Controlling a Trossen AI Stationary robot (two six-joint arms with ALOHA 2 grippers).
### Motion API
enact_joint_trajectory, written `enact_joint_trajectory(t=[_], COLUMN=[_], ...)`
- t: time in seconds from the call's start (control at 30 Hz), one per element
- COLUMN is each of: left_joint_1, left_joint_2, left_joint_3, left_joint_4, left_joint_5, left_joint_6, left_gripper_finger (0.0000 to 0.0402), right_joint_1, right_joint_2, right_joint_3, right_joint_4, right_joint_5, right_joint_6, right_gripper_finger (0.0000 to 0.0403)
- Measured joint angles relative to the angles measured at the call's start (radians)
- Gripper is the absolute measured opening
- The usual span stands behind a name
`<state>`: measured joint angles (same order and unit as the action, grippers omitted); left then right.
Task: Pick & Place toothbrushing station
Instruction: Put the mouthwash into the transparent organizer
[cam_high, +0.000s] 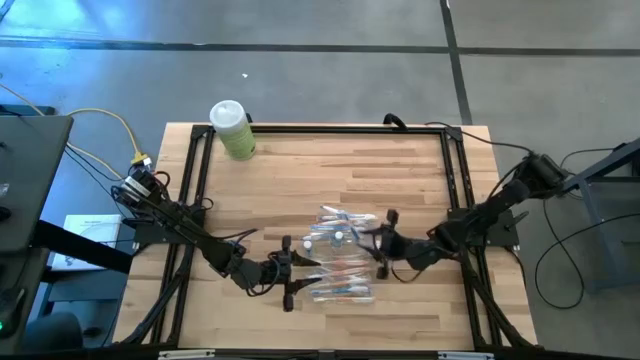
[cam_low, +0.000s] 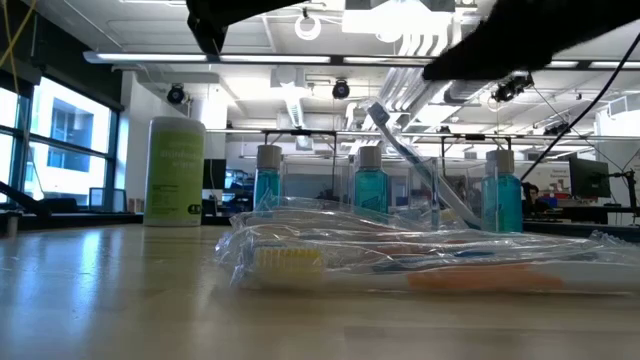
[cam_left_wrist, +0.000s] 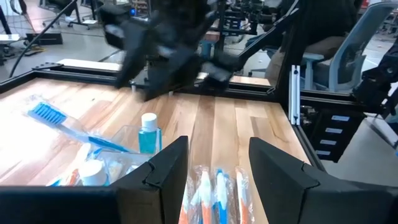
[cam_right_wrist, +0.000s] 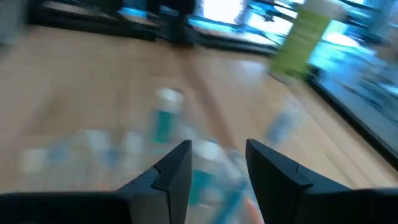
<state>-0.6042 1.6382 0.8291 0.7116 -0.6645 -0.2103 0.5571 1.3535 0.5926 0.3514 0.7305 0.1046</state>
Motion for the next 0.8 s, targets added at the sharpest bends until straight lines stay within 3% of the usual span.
enact_joint_trajectory(t=[0.2, 0.5, 0.8], left_joint_1=[-0.003, 0.000, 0.000], left_joint_2=[0.000, 0.000, 0.000], left_joint_3=[0.000, 0.000, 0.000], left_joint_4=[-0.001, -0.001, -0.001], left_joint_5=[0.004, 0.049, 0.048], left_joint_6=[-0.005, -0.032, -0.034], left_gripper_finger=[0.0166, 0.0166, 0.0166], right_joint_1=[0.093, 0.135, 0.072], right_joint_2=[-0.020, 0.100, 0.143], right_joint_3=[0.002, 0.001, 0.001], right_joint_4=[0.027, -0.066, -0.072], right_joint_5=[-0.367, -0.427, -0.506], right_joint_6=[-0.193, -0.127, -0.044], right_gripper_finger=[0.0140, 0.0136, 0.0136])
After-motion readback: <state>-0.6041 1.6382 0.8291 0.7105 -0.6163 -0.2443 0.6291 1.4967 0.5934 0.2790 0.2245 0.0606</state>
